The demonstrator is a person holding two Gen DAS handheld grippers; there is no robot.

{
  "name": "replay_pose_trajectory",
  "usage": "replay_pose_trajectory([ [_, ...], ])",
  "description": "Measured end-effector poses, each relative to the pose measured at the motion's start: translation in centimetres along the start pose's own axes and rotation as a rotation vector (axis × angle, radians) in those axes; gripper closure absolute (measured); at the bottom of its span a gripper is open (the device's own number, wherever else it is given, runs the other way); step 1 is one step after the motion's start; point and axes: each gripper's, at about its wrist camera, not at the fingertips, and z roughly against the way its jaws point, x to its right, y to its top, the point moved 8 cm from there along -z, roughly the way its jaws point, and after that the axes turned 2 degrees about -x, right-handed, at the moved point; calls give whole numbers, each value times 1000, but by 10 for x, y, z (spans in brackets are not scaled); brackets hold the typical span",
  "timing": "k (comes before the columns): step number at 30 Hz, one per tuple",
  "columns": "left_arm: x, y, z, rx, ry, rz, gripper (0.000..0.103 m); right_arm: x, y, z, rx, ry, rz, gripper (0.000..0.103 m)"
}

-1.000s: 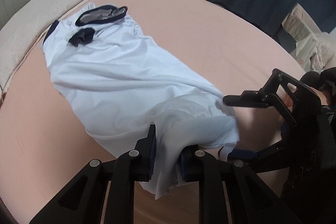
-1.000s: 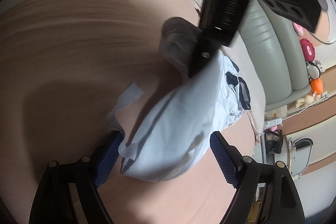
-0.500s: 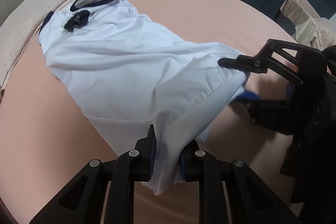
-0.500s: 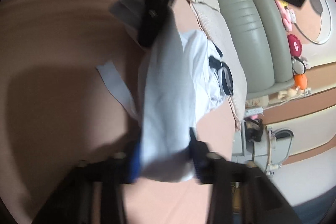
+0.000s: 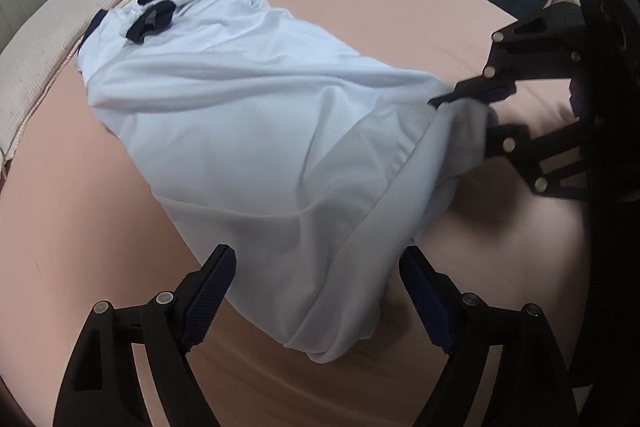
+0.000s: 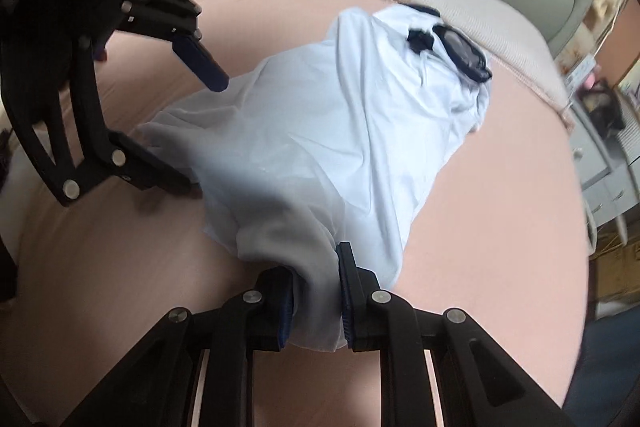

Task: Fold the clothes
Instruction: 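Grasp the shirt hem with the left gripper while the right gripper grasps another hem corner, then lift the hem with both grippers and fold it toward the collar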

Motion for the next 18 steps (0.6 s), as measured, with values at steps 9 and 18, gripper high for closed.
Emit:
replay_pose_trajectory([
  [9, -12, -7, -7, 51, 36, 47, 36, 0, -8, -10, -37, -20, -14, 86],
  [18, -17, -7, -2, 64, 59, 40, 64, -1, -1, -11, -74, -61, 9, 86],
])
